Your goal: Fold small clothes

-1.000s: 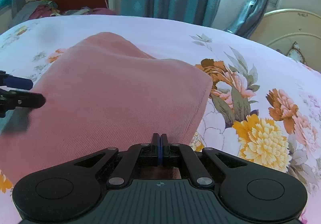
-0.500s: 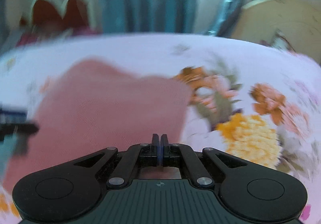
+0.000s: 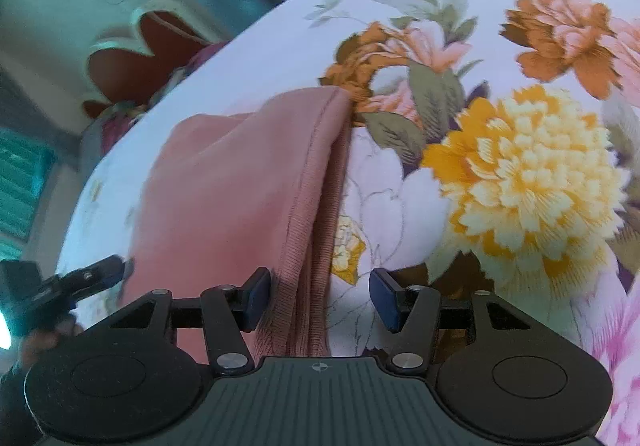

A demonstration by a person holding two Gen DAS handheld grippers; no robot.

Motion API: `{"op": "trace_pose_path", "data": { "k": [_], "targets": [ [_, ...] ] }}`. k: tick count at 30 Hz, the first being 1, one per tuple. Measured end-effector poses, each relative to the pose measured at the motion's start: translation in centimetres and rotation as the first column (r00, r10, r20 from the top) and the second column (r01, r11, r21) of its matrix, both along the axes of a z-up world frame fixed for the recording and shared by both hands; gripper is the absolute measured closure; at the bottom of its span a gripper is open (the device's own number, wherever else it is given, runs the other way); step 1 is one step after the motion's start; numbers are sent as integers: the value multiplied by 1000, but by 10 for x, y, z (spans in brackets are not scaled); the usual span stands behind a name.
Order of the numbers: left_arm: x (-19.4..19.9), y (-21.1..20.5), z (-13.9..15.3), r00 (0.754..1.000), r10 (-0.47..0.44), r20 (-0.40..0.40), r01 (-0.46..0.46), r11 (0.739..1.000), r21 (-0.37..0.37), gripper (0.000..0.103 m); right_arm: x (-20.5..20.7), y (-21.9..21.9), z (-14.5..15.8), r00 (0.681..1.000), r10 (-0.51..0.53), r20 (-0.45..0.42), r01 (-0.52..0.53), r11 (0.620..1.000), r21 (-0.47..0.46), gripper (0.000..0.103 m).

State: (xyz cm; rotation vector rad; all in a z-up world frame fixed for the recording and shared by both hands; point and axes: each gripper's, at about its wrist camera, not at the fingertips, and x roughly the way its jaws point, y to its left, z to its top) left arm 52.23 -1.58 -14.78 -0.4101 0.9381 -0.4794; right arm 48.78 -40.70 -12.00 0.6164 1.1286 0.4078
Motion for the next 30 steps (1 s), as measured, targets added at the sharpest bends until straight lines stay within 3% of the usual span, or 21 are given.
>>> {"op": "trace_pose_path", "data": {
  "k": [5, 7, 15, 17, 21, 25, 30],
  "targets": [
    [3, -5, -8, 999, -28, -35, 27, 999, -35, 31, 6, -14, -16, 997, 70, -40, -63, 985, 162, 47],
    [4, -9, -9, 1000, -13, -27, 13, 1000, -15, 37, 11, -9, -17, 994, 107, -19, -102, 979, 177, 48],
    [13, -17, -12, 999, 2, -50, -3, 1000, -30, 36, 24, 14, -19, 987, 158, 37, -162, 969, 185, 49],
    [13, -19, -10, 999, 2, -54, -3, 1000, -18, 37, 20, 9, -19, 988, 148, 35, -151, 979, 139, 73],
    [10, -25, -5, 998, -10, -55, 12, 999, 37, 37, 10, -2, -30, 995, 101, 19, -103, 978, 183, 78],
    [9, -45, 0, 999, -25, -23, 28, 988, 155, 42, 8, 11, -21, 996, 82, 36, -86, 989, 119, 77],
    [2, -59, 12, 998, -46, 39, 36, 972, 231, 68, -8, 36, -2, 984, 123, 125, -113, 990, -82, 84]
  ]
}}
